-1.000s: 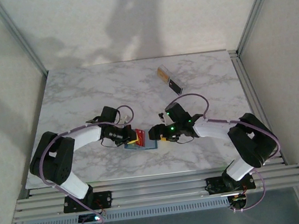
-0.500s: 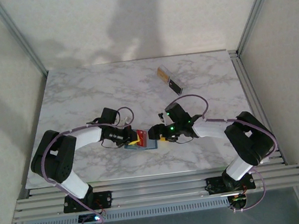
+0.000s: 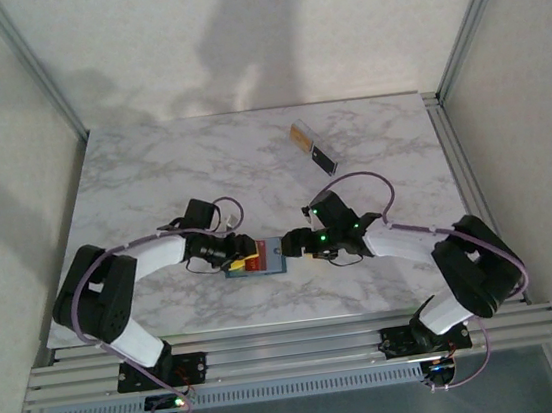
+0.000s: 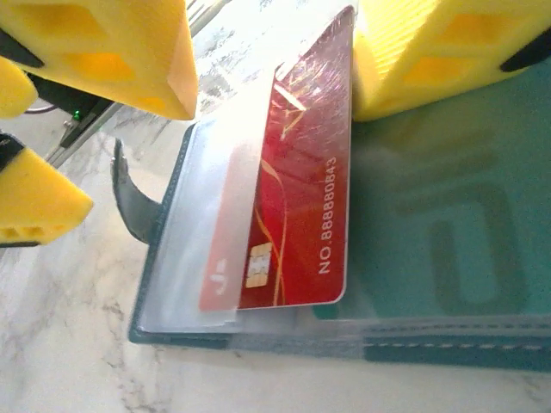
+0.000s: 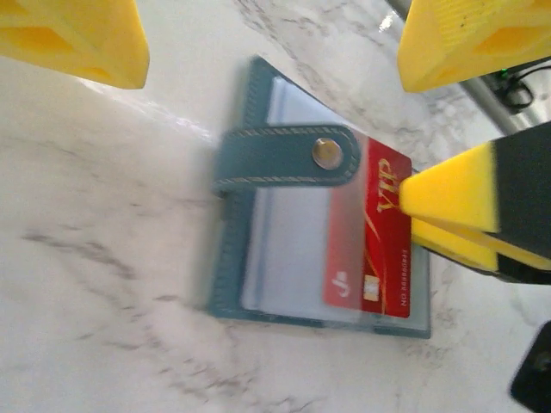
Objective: Put the credit cards into the card holder
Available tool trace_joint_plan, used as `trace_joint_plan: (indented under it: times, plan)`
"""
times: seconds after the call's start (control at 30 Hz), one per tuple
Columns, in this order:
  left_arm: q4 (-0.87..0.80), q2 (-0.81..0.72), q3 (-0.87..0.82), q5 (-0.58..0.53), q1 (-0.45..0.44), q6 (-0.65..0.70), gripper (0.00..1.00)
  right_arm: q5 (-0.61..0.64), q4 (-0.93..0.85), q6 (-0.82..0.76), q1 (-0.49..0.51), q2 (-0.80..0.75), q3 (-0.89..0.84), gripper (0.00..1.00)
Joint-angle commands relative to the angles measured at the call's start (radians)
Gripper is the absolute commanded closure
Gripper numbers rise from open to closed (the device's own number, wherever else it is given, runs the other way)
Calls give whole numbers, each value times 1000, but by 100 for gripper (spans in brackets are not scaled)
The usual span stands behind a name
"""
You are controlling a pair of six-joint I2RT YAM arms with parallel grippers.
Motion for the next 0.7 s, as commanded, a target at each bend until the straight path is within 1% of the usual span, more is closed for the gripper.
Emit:
trace_joint_plan:
  times: [0.0,0.03,0.1,0.13,0.17,0.27,0.3,0.37,0.47,0.5,0.57,0.63,0.67]
  plan:
    - [-58,-55,22,-65,5,-11,40,178,-120,-54,37,-43,39,19]
    - [-68,-63,27,-79,6,-14,38,219,-139,-61,65,-46,48,18]
    - [-87,-79,40,-114,7,-21,37,315,-183,-64,109,-40,85,13]
    - [-92,-92,42,-130,9,-27,37,352,-198,-58,130,-30,105,9]
    - [-90,-109,39,-147,10,-34,37,389,-209,-52,154,-12,129,1]
    - [-74,-141,18,-192,29,-63,36,457,-218,-34,210,63,196,1]
    - [-65,-139,6,-188,40,-73,39,477,-218,-30,225,90,218,1]
    - [-47,-133,-25,-185,61,-89,51,506,-218,-23,252,160,270,1]
    - [-15,-119,-61,-212,70,-94,66,480,-188,-30,256,247,325,1]
    - [-3,-113,-66,-212,70,-93,69,470,-177,-35,257,266,336,1]
    - [4,-92,-70,-220,72,-85,77,458,-172,-36,257,304,363,1]
    - [18,-79,-80,-222,72,-81,82,467,-176,-44,263,335,389,1]
    - [29,-73,-89,-223,73,-81,83,489,-184,-49,270,353,403,1]
